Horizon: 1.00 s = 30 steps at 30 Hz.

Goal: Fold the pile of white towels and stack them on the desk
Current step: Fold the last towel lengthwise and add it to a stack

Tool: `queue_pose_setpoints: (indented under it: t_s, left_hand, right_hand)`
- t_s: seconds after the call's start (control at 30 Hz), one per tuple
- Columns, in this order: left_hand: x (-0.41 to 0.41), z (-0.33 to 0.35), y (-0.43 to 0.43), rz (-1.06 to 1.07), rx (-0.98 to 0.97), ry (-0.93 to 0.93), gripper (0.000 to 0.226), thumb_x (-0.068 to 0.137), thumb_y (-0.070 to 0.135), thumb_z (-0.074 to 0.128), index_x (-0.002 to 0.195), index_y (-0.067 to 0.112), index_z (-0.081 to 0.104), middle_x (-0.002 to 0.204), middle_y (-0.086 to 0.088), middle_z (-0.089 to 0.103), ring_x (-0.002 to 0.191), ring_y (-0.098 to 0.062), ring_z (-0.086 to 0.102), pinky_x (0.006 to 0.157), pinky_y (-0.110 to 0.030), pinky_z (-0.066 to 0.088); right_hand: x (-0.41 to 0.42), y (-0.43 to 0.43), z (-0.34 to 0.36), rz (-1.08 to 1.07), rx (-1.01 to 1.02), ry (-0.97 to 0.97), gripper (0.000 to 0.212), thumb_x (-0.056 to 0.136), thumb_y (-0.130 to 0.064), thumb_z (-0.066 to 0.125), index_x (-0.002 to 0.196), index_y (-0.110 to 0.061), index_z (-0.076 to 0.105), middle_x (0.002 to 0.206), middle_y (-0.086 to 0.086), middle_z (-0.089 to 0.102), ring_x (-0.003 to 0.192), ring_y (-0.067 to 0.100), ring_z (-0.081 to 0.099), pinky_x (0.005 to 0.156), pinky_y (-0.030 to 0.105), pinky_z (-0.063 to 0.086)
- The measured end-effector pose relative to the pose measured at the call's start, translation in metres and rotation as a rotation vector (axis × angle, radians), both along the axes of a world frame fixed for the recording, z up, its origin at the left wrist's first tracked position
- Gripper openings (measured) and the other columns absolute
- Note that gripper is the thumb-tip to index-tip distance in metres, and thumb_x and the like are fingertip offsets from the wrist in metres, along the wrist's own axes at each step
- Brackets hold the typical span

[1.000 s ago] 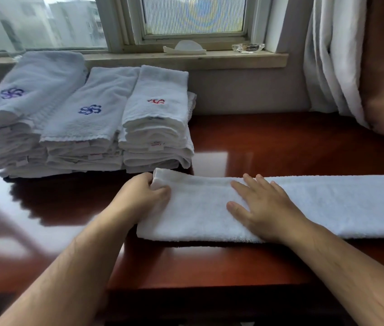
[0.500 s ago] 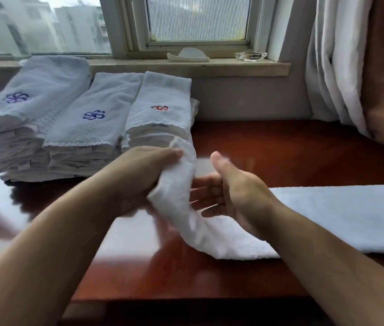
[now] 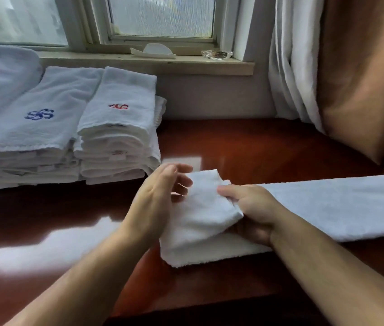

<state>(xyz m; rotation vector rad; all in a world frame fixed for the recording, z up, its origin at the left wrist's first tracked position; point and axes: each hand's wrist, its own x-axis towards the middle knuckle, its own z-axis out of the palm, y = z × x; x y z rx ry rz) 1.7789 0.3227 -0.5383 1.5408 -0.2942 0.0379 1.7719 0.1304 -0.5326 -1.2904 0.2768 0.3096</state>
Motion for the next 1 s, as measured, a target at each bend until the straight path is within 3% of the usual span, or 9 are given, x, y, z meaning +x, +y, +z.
queue_pose_setpoints:
  t_s: [0.07, 0.13, 0.33, 0.43, 0.53, 0.63, 0.77, 0.9, 1.0]
  left_hand:
    - [0.004, 0.002, 0.000, 0.052, 0.132, -0.129, 0.038, 0.086, 0.052, 0.044, 0.104, 0.036, 0.073, 0.103, 0.009, 0.072, 0.097, -0.001, 0.063, 0.083, -0.020, 0.044]
    - [0.008, 0.007, -0.011, -0.057, 0.278, -0.184, 0.034, 0.092, 0.046, 0.046, 0.116, 0.037, 0.069, 0.118, 0.015, 0.069, 0.114, 0.005, 0.058, 0.094, -0.017, 0.042]
    - [0.024, 0.025, -0.093, -0.267, 0.769, -0.463, 0.047, 0.103, 0.047, 0.042, 0.148, 0.031, 0.047, 0.151, 0.015, 0.045, 0.140, -0.002, 0.032, 0.113, -0.018, 0.022]
    - [0.031, 0.024, -0.138, -0.327, 0.867, -0.503, 0.056, 0.099, 0.054, 0.039, 0.151, 0.035, 0.040, 0.154, 0.018, 0.039, 0.144, -0.006, 0.025, 0.118, -0.028, 0.023]
    - [0.034, 0.016, -0.175, -0.362, 0.921, -0.546, 0.057, 0.098, 0.059, 0.039, 0.151, 0.040, 0.038, 0.156, 0.018, 0.037, 0.145, -0.007, 0.024, 0.119, -0.036, 0.027]
    - [0.038, 0.009, -0.202, -0.405, 0.966, -0.595, 0.069, 0.089, 0.071, 0.029, 0.152, 0.043, 0.034, 0.158, 0.018, 0.035, 0.146, -0.008, 0.022, 0.117, -0.029, 0.021]
    - [0.042, -0.007, -0.219, -0.523, 1.181, -0.553, 0.068, 0.093, 0.073, 0.030, 0.155, 0.050, 0.019, 0.166, 0.018, 0.015, 0.152, -0.011, 0.011, 0.122, -0.031, 0.010]
    - [0.049, -0.012, -0.200, -0.551, 1.273, -0.539, 0.072, 0.086, 0.078, 0.037, 0.152, 0.056, 0.017, 0.163, 0.028, 0.009, 0.150, -0.003, 0.013, 0.122, -0.028, 0.012]
    - [0.061, -0.005, -0.159, -0.579, 1.272, -0.499, 0.069, 0.080, 0.080, 0.044, 0.144, 0.065, 0.022, 0.154, 0.040, 0.011, 0.146, 0.005, 0.016, 0.121, -0.024, 0.015]
  right_hand:
    - [0.005, -0.019, 0.009, -0.010, -0.035, -0.033, 0.030, 0.100, -0.010, 0.054, 0.116, 0.012, 0.067, 0.108, 0.021, 0.075, 0.099, 0.033, 0.074, 0.083, 0.039, 0.061]
    - [0.010, -0.054, 0.021, -0.017, 0.005, -0.077, 0.034, 0.103, -0.016, 0.050, 0.121, 0.008, 0.066, 0.117, 0.021, 0.072, 0.110, 0.034, 0.070, 0.091, 0.042, 0.058]
    - [0.009, -0.189, 0.041, -0.122, 0.013, -0.168, 0.029, 0.096, -0.021, 0.055, 0.089, -0.009, 0.081, 0.098, 0.005, 0.074, 0.096, 0.015, 0.071, 0.080, 0.028, 0.059]
    - [-0.001, -0.252, 0.048, -0.237, -0.119, -0.182, 0.030, 0.095, -0.021, 0.059, 0.077, -0.010, 0.081, 0.087, 0.001, 0.074, 0.086, 0.010, 0.072, 0.074, 0.024, 0.059]
    - [-0.013, -0.304, 0.052, -0.370, -0.204, -0.124, 0.018, 0.081, -0.025, 0.073, 0.079, -0.010, 0.082, 0.095, 0.006, 0.075, 0.090, 0.016, 0.073, 0.076, 0.029, 0.059]
    - [-0.021, -0.338, 0.039, -0.423, -0.236, -0.060, 0.016, 0.086, -0.024, 0.070, 0.084, -0.011, 0.080, 0.096, 0.008, 0.074, 0.089, 0.019, 0.072, 0.079, 0.031, 0.058]
    - [-0.027, -0.349, 0.015, -0.477, -0.472, 0.060, 0.028, 0.088, -0.033, 0.070, 0.096, -0.007, 0.079, 0.104, 0.013, 0.077, 0.090, 0.025, 0.075, 0.081, 0.036, 0.057]
    - [-0.026, -0.335, 0.010, -0.462, -0.422, 0.045, 0.025, 0.090, -0.033, 0.069, 0.086, -0.013, 0.083, 0.100, 0.011, 0.078, 0.085, 0.023, 0.077, 0.062, 0.029, 0.057]
    - [-0.019, -0.303, 0.007, -0.363, -0.343, 0.008, 0.023, 0.090, -0.030, 0.067, 0.085, -0.014, 0.082, 0.099, 0.011, 0.078, 0.088, 0.024, 0.076, 0.062, 0.030, 0.058]
